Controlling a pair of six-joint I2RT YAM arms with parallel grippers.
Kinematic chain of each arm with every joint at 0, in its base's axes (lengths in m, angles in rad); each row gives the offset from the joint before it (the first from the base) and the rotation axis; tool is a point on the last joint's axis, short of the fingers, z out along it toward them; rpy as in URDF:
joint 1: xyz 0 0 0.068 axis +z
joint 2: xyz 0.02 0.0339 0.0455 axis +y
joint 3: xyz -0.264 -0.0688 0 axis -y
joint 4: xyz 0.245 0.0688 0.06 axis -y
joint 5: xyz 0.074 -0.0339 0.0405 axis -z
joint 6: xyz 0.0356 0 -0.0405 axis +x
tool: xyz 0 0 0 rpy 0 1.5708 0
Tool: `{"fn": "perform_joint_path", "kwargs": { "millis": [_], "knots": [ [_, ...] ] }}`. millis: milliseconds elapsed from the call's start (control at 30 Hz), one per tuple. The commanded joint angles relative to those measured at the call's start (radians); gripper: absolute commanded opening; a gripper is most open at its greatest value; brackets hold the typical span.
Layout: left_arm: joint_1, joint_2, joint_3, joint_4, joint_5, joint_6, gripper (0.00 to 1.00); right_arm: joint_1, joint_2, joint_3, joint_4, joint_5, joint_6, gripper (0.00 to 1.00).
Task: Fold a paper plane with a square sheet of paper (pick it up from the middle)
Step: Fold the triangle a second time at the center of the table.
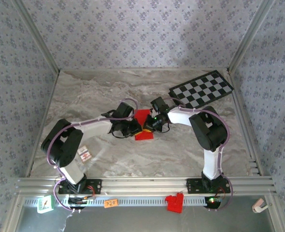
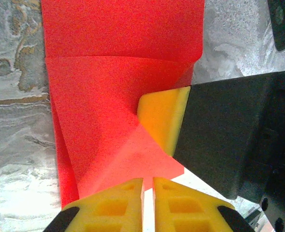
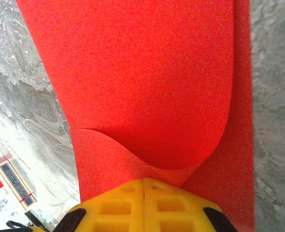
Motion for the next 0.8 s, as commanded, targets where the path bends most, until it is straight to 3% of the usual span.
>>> {"fn": "perform_joint_path", "kwargs": {
  "millis": [0, 400, 767],
  "knots": [
    [-0.003, 0.024, -0.004, -0.012, 0.014, 0.0, 0.13, -0.008, 0.069, -0.024, -0.123, 0.153, 0.025, 0.06],
    [-0.008, 0.076, 0.009, 0.014, 0.027, 0.024, 0.14, -0.009, 0.072, -0.01, -0.145, 0.141, 0.035, 0.06],
    [-0.008, 0.087, 0.0, -0.015, -0.038, 0.041, 0.14, -0.007, 0.068, -0.019, -0.144, 0.148, 0.034, 0.07]
  ]
}}
